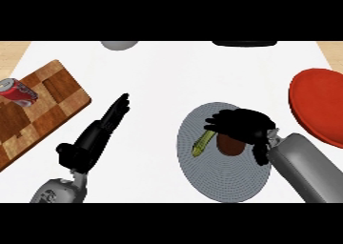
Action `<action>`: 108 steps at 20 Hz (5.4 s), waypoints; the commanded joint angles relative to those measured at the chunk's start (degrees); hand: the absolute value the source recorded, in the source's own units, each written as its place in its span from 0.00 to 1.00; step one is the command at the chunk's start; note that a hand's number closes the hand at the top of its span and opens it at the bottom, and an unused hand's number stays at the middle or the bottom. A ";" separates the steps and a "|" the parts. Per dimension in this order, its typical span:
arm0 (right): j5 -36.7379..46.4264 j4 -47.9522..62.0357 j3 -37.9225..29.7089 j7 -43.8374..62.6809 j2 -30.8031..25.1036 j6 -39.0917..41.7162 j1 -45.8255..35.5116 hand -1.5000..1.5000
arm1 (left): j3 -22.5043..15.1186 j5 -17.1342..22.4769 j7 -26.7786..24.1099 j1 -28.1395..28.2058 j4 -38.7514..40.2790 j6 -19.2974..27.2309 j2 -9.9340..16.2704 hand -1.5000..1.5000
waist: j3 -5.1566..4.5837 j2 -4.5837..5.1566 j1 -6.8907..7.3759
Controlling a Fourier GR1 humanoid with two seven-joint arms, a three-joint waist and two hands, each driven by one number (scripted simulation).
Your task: Pick the cupcake from the placemat and place it in the bowl
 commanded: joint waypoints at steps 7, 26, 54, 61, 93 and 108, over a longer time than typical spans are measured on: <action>6.94 14.13 -4.54 -5.40 5.96 -2.35 -4.95 0.00 | 3.28 -2.44 -4.11 0.01 4.97 -3.10 -1.89 0.50 | -0.01 0.08 0.07; 7.55 15.30 -18.50 2.79 10.33 -13.65 5.56 1.00 | 5.17 -4.10 0.95 2.61 -1.87 -3.30 -2.84 0.50 | -0.02 -0.41 -2.09; -9.55 -26.99 -47.73 29.88 10.22 -20.02 13.14 1.00 | 6.73 -3.53 2.70 1.16 -3.06 -6.54 -3.83 0.50 | -0.01 -0.05 -0.26; -3.38 -7.68 -52.63 22.81 0.98 -30.37 5.21 1.00 | 8.39 -4.08 0.85 -1.75 1.79 -7.27 -3.48 0.50 | 0.01 0.25 0.24; -24.51 52.37 -75.77 -1.86 -18.99 -31.17 -13.21 0.00 | 6.09 -6.53 3.01 -1.00 -1.41 -6.35 -7.19 0.50 | 0.17 0.46 0.55; -35.47 62.82 -88.11 -13.72 -34.31 -20.80 2.81 0.00 | 7.03 -6.39 0.74 1.17 -1.13 -7.26 -6.66 0.50 | 0.52 0.92 0.50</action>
